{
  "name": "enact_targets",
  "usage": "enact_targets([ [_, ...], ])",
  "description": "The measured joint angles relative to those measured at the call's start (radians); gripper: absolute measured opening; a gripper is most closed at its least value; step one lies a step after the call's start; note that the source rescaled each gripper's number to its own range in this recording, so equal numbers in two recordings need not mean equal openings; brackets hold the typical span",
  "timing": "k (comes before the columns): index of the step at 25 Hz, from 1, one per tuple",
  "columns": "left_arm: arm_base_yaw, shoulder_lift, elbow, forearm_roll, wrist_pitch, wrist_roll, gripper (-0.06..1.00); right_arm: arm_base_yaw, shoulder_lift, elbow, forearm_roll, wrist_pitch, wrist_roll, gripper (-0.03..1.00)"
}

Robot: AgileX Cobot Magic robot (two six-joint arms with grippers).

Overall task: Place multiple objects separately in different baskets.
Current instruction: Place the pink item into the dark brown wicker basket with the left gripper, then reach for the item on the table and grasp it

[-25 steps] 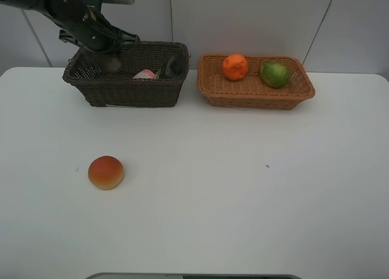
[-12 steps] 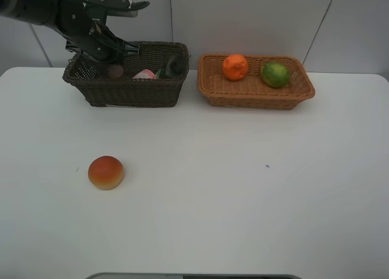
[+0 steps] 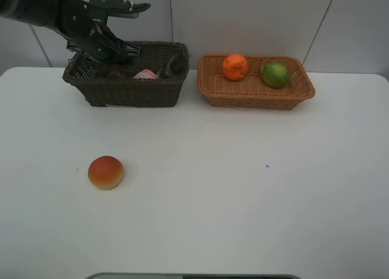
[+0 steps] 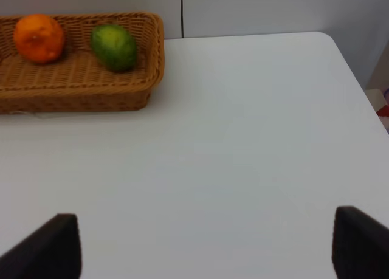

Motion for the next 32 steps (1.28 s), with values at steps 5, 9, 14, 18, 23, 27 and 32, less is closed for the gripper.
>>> enact_targets([
  [5, 0.000, 0.000, 0.000, 0.000, -0.005, 0.002, 0.99, 0.000, 0.000, 0.000, 0.000, 0.000, 0.000, 0.79],
  [9, 0.000, -0.011, 0.000, 0.000, 0.008, 0.002, 1.00, 0.000, 0.000, 0.000, 0.000, 0.000, 0.000, 0.79],
  [14, 0.000, -0.076, 0.000, -0.001, 0.094, 0.003, 1.00, 0.000, 0.000, 0.000, 0.000, 0.000, 0.000, 0.79],
  [18, 0.000, -0.159, 0.000, -0.055, 0.223, 0.009, 1.00, 0.000, 0.000, 0.000, 0.000, 0.000, 0.000, 0.79],
  [23, 0.000, -0.274, 0.000, -0.111, 0.407, 0.071, 1.00, 0.000, 0.000, 0.000, 0.000, 0.000, 0.000, 0.79],
  [27, -0.008, -0.372, 0.031, -0.121, 0.517, 0.083, 1.00, 0.000, 0.000, 0.000, 0.000, 0.000, 0.000, 0.79],
  [32, -0.086, -0.510, 0.183, -0.124, 0.535, 0.088, 1.00, 0.000, 0.000, 0.000, 0.000, 0.000, 0.000, 0.79],
])
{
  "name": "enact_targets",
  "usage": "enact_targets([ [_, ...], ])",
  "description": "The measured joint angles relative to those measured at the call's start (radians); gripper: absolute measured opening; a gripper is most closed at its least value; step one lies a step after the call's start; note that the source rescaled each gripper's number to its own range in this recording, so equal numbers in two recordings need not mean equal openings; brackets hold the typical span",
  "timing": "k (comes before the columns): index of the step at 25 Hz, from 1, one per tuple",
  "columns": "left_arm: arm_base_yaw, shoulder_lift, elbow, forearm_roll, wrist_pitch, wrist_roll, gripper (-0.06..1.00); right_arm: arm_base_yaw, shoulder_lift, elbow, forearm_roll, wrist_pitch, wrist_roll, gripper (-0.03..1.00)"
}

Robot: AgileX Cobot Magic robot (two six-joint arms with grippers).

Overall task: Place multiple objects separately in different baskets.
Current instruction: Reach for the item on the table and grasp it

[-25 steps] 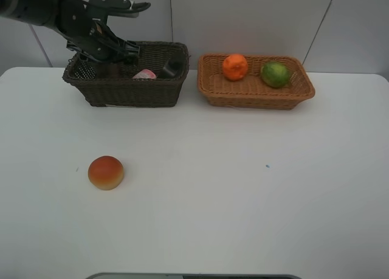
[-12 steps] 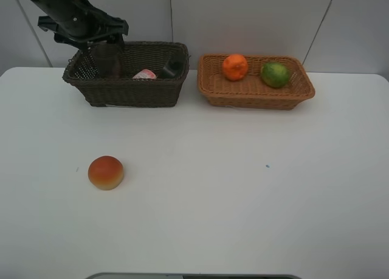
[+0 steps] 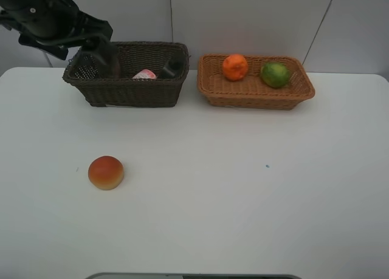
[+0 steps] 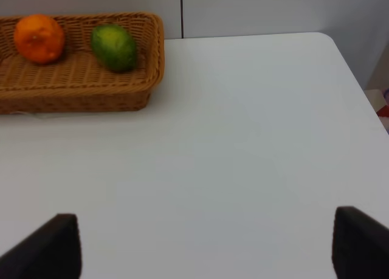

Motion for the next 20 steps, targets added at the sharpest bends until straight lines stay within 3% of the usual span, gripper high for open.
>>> enact_targets([
  [10, -0.160, -0.070, 0.242, -0.035, 0.034, 0.001, 1.00, 0.000, 0.000, 0.000, 0.000, 0.000, 0.000, 0.78],
  [20, -0.174, -0.070, 0.467, -0.035, -0.053, 0.029, 1.00, 0.000, 0.000, 0.000, 0.000, 0.000, 0.000, 0.78],
])
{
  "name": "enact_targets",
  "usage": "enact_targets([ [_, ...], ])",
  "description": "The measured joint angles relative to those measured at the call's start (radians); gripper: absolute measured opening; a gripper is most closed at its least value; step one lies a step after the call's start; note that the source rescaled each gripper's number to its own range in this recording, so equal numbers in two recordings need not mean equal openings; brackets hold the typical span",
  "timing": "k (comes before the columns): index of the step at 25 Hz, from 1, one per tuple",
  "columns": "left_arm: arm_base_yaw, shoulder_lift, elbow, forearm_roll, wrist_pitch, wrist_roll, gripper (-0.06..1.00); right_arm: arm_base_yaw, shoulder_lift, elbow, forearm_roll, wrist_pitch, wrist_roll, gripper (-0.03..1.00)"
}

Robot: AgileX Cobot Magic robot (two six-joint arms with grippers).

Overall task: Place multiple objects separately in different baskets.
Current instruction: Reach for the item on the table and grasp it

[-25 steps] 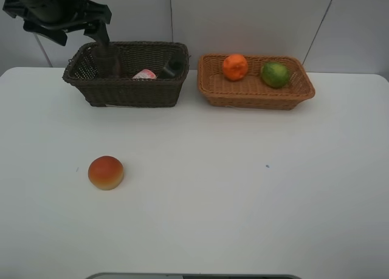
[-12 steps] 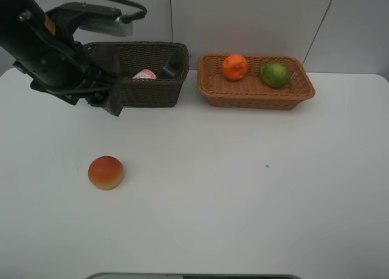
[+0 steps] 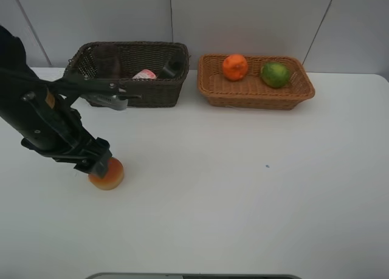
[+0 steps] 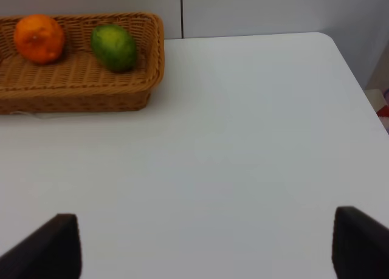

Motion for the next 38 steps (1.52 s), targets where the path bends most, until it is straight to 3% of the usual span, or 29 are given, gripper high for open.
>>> enact_targets([
  [24, 0.000, 0.212, 0.021, -0.001, -0.240, 0.043, 1.00, 0.000, 0.000, 0.000, 0.000, 0.000, 0.000, 0.78],
  [31, 0.000, 0.252, -0.005, -0.001, -0.260, 0.050, 1.00, 0.000, 0.000, 0.000, 0.000, 0.000, 0.000, 0.78],
  [38, 0.000, 0.257, -0.007, -0.001, -0.263, 0.119, 1.00, 0.000, 0.000, 0.000, 0.000, 0.000, 0.000, 0.78],
])
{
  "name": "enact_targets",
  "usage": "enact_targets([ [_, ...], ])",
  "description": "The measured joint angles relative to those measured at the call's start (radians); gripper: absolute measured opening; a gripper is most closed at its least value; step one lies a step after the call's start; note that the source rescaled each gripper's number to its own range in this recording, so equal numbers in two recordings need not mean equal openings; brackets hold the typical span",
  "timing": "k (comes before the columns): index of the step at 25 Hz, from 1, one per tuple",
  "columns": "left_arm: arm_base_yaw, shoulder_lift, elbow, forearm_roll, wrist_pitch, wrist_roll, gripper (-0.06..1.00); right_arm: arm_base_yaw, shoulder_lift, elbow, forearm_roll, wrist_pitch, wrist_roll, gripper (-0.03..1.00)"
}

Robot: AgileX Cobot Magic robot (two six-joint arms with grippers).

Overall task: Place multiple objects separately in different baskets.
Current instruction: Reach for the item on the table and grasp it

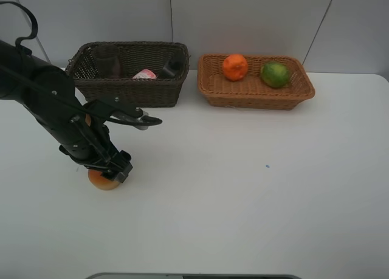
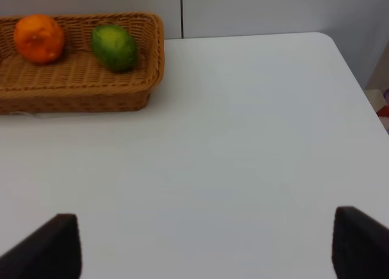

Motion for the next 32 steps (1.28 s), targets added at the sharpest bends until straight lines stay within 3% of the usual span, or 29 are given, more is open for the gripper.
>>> enact_targets([
  [20, 0.000, 0.071, -0.001, 0.000, -0.030, 0.007, 0.99, 0.000, 0.000, 0.000, 0.000, 0.000, -0.001, 0.78],
  [23, 0.000, 0.071, -0.001, 0.000, -0.030, 0.007, 0.92, 0.000, 0.000, 0.000, 0.000, 0.000, -0.001, 0.78],
  [26, 0.000, 0.071, -0.001, 0.000, -0.030, 0.007, 0.77, 0.000, 0.000, 0.000, 0.000, 0.000, -0.001, 0.78],
  [32, 0.000, 0.071, -0.001, -0.001, -0.030, 0.003, 0.76, 0.000, 0.000, 0.000, 0.000, 0.000, -0.001, 0.77],
])
